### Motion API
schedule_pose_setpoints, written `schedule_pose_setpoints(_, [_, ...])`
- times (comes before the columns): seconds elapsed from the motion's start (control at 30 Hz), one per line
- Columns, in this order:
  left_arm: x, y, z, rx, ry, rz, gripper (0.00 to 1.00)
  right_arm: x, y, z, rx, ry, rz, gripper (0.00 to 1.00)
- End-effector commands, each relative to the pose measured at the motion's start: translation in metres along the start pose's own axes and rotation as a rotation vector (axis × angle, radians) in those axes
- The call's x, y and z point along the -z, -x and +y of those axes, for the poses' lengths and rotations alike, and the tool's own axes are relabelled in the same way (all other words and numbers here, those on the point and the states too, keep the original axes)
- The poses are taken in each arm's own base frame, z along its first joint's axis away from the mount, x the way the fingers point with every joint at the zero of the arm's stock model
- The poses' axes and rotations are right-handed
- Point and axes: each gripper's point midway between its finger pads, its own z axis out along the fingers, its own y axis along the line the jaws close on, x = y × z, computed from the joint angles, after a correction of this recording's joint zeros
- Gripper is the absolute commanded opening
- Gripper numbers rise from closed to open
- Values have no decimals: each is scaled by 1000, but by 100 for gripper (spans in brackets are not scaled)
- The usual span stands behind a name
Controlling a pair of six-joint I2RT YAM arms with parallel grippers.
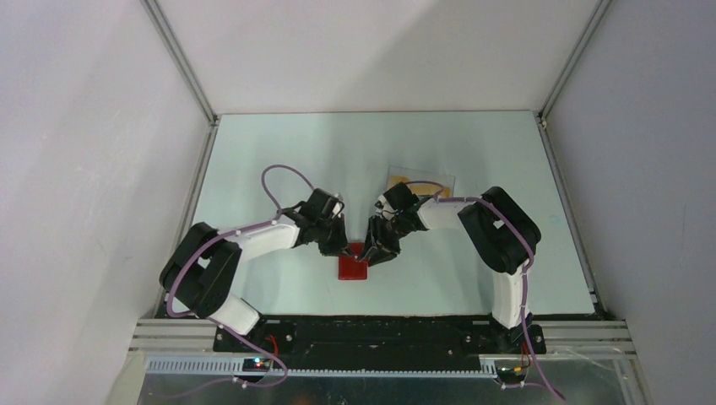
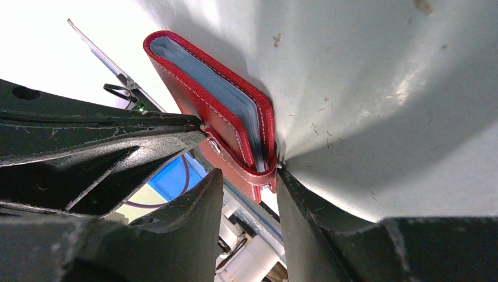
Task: Put the credit cards into the card holder
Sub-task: Close the card holder at the center of the board.
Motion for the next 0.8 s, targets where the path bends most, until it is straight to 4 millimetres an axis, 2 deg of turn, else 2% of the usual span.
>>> schedule_pose_setpoints(0.0, [3,7,-6,-58,16,-18,0,-15,8,-43,-12,-166,-56,44])
schedule_pose_setpoints(0.6, [3,5,-13,-74,15,-15,0,-31,7,-51,-6,-231,-31,42])
schedule_pose_setpoints(0.73, [10,8,-14,-61,7,-42,17,-28,5,-48,6,-233,-31,42])
schedule_pose_setpoints(0.77, [11,7,-13,-52,6,-41,24,-27,4,-48,8,-234,-31,43])
